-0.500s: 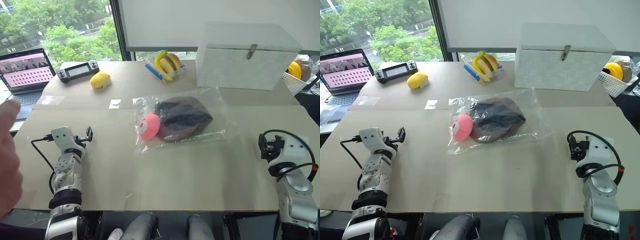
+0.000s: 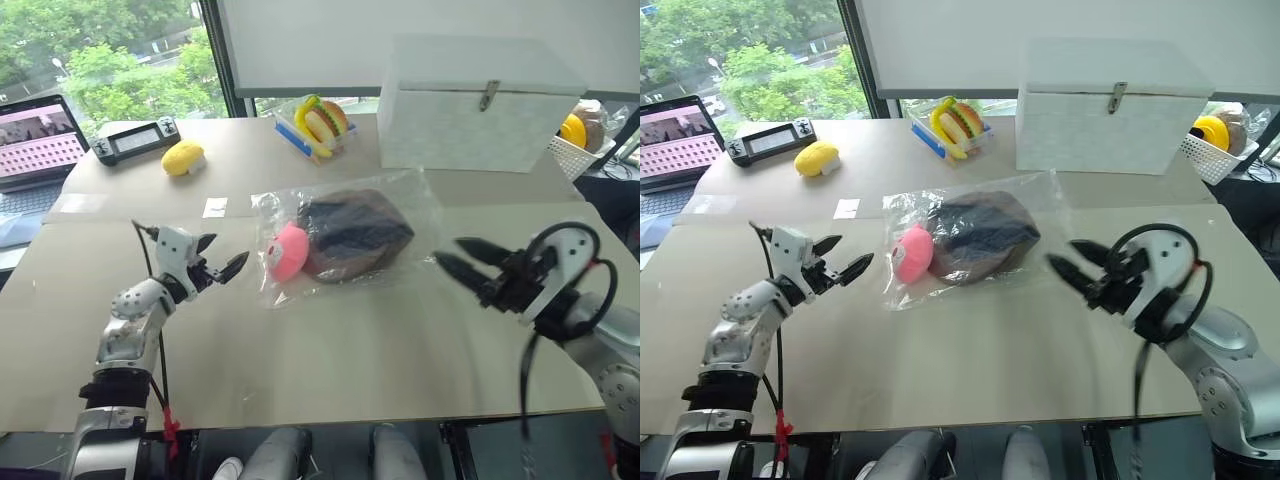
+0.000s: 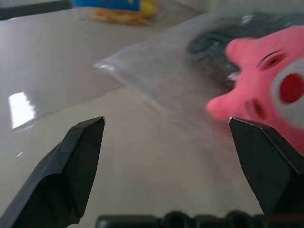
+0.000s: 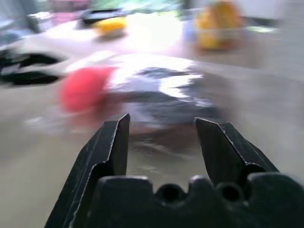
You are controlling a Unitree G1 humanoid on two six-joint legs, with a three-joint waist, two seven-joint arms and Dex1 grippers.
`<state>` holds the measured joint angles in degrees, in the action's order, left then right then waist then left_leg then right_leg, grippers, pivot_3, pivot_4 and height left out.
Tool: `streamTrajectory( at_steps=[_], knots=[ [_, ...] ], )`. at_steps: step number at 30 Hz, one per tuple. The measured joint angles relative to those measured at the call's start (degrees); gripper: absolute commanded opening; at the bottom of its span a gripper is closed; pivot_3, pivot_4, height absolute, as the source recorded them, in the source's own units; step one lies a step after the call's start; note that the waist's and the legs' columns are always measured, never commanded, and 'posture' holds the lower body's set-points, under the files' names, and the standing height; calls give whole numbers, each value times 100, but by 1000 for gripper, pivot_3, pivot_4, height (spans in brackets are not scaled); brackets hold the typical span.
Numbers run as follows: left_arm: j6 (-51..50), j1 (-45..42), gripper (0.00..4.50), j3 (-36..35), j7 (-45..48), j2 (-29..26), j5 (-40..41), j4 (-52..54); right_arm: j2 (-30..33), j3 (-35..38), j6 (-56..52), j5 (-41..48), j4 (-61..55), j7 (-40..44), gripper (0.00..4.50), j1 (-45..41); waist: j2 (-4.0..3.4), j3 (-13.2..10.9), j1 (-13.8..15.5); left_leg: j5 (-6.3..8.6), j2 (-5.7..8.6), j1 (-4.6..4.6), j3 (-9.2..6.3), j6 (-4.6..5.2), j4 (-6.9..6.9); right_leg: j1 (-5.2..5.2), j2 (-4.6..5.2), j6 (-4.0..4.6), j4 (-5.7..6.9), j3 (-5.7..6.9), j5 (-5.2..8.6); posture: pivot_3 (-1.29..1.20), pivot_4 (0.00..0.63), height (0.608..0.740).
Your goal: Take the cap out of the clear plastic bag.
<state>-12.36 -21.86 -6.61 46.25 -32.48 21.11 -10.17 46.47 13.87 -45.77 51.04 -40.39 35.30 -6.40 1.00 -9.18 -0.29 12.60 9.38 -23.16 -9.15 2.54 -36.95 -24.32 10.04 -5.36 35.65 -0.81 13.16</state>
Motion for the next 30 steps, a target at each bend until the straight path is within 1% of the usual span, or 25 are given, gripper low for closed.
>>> streamTrajectory(
  at_steps=[5,8,10,14,16,18,20,24,25,26,27,28,29,30],
  knots=[
    [-576,-9,4500,143,575,-332,212,566,80,-657,-382,428,-476,48,3307,-337,21,-12,3,3,-5,0,1,-2,-4,8,-6,16,-22,1,-11,0,150,740],
    [-804,-52,4500,191,657,-351,283,711,87,-705,-439,409,-485,-91,3307,-379,25,-15,45,2,-11,-1,1,-3,-5,13,-21,21,-47,0,-32,0,150,740],
    [-917,-234,4500,259,646,-312,284,714,114,-746,-442,356,-480,-154,3307,-373,29,-17,96,1,-21,-2,1,-6,-5,13,-33,26,-55,0,-40,0,150,740],
    [-868,-522,4500,434,681,-200,163,679,114,-782,-442,313,-468,-254,3307,-334,30,-17,112,0,-22,-2,3,-8,-5,13,-34,34,-56,-2,-45,0,150,740],
    [-648,-650,4500,687,746,-90,-60,459,113,-776,-442,314,-467,-327,3307,-292,30,-17,113,-1,-22,-2,7,-9,-5,12,-33,38,-56,-3,-47,0,150,740],
    [-353,-855,4500,1046,766,166,-414,-112,113,-745,-442,319,-472,-399,3307,-188,31,-17,118,-5,-22,0,8,-15,-7,16,-34,40,-56,-3,-49,0,150,740],
    [-130,-903,4500,1324,752,305,-708,-499,113,-722,-443,325,-478,-446,3307,-165,33,-19,105,-5,-23,-3,11,-15,-13,13,-35,41,-55,-5,-53,0,150,740],
    [211,-1199,4500,1420,568,513,-1028,-1130,115,-594,-443,383,-545,-581,3307,-98,35,-20,111,-4,-24,-3,11,-14,-20,15,-35,41,-53,-4,-54,0,150,740],
    [261,-1230,3966,1419,565,525,-1059,-1220,115,-545,-443,406,-592,-631,3307,-27,35,-20,105,-4,-24,-3,11,-14,-22,15,-35,40,-52,-5,-54,0,150,740],
    [280,-1231,3920,1414,563,526,-1071,-1242,115,-529,-443,417,-610,-656,3307,7,35,-20,104,-4,-24,-3,11,-14,-23,15,-35,40,-52,-5,-54,0,150,740],
    [341,-1236,3532,1396,563,526,-1079,-1296,115,-508,-443,424,-631,-688,3307,50,35,-20,101,-4,-24,-3,11,-14,-24,15,-35,40,-51,-5,-54,0,150,740],
    [375,-1240,3300,1372,568,526,-1079,-1328,115,-483,-443,429,-637,-722,3307,77,35,-20,99,-5,-23,-4,11,-15,-28,15,-35,40,-50,-5,-55,0,150,740],
    [393,-1244,2820,1357,579,526,-1079,-1332,115,-456,-443,429,-637,-746,3307,83,35,-20,100,-5,-23,-4,11,-15,-31,15,-35,39,-48,-5,-55,0,150,740],
    [415,-1255,2586,1348,599,526,-1079,-1340,115,-440,-443,429,-641,-780,3307,85,35,-20,102,-5,-23,-4,11,-15,-34,16,-35,38,-46,-5,-56,0,150,740]
  ],
)
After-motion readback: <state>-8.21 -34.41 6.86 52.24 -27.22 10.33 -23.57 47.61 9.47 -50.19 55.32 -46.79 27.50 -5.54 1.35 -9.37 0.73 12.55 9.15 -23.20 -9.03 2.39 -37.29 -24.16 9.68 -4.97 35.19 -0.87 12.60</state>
